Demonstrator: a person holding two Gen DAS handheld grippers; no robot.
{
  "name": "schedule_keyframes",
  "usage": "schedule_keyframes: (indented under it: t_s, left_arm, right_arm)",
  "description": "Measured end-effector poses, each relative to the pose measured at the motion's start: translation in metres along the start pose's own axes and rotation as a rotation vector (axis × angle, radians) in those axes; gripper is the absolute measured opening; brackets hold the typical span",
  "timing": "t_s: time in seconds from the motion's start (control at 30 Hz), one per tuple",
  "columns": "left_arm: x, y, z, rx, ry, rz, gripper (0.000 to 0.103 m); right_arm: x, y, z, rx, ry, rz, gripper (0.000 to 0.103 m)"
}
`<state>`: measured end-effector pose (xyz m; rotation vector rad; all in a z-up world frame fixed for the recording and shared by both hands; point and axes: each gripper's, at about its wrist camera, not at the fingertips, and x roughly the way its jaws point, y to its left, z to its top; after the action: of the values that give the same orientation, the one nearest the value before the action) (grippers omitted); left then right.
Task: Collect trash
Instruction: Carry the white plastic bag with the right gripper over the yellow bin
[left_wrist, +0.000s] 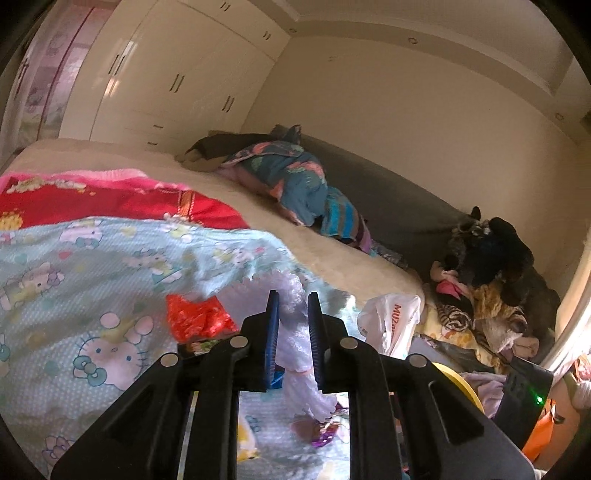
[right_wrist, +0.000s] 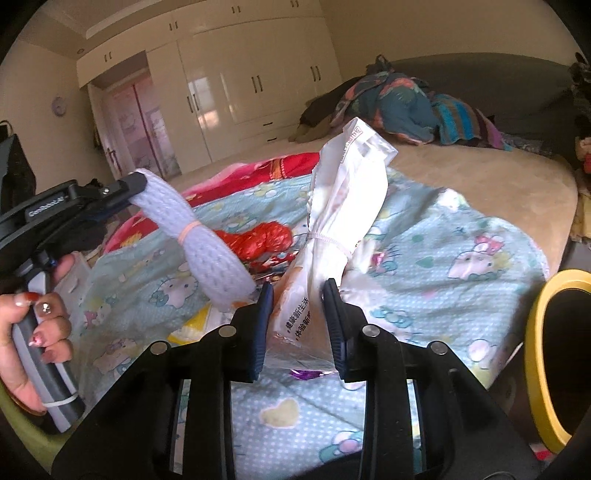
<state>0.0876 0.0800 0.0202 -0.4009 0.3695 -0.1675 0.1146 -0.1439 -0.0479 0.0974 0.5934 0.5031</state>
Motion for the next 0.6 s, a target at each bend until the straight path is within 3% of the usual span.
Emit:
schedule_keyframes:
  t_s: [0.6]
  left_arm:
    - [0.016, -0.070, -0.022, 0.111, 0.066, -0.104, 0.015]
  right_arm:
    - [-0.048, -0.069, -0.003, 0.116, -0.065, -0.120, 0.022]
